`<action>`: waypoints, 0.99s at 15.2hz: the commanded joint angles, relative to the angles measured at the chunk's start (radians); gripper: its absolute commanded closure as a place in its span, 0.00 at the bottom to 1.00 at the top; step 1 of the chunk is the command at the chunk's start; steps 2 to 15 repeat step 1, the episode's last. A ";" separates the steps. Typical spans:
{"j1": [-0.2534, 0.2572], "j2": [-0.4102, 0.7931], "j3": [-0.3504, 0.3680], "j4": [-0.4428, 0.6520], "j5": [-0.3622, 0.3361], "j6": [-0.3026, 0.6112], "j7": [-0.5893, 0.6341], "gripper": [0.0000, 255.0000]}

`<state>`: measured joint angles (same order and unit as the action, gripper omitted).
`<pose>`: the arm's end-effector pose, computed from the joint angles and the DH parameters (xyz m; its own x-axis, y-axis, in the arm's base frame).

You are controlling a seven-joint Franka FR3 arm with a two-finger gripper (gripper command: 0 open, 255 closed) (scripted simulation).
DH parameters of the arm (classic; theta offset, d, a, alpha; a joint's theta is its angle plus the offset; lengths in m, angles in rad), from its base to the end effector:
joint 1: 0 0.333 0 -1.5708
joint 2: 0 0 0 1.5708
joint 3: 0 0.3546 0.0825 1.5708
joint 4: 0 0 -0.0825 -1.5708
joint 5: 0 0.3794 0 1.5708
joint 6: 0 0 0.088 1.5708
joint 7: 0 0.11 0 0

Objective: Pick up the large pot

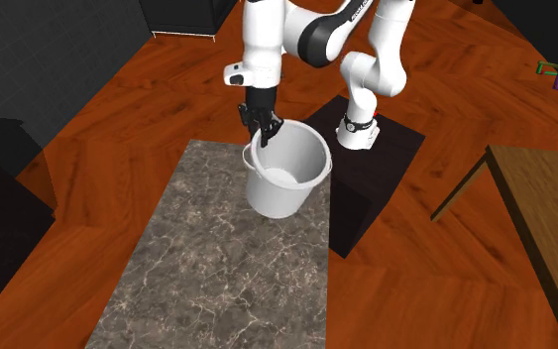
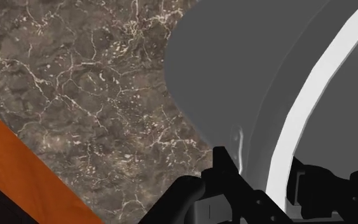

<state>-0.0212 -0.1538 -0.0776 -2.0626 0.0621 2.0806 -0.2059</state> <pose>0.5157 -0.0500 0.5546 0.9807 0.0768 0.1801 0.0843 -0.9958 -0.0343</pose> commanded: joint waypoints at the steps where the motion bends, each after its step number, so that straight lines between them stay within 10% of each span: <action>1: 0.000 -0.005 -0.001 0.010 0.000 -0.008 0.000 1.00; 15: 0.000 -0.005 -0.001 0.010 0.000 -0.008 0.000 1.00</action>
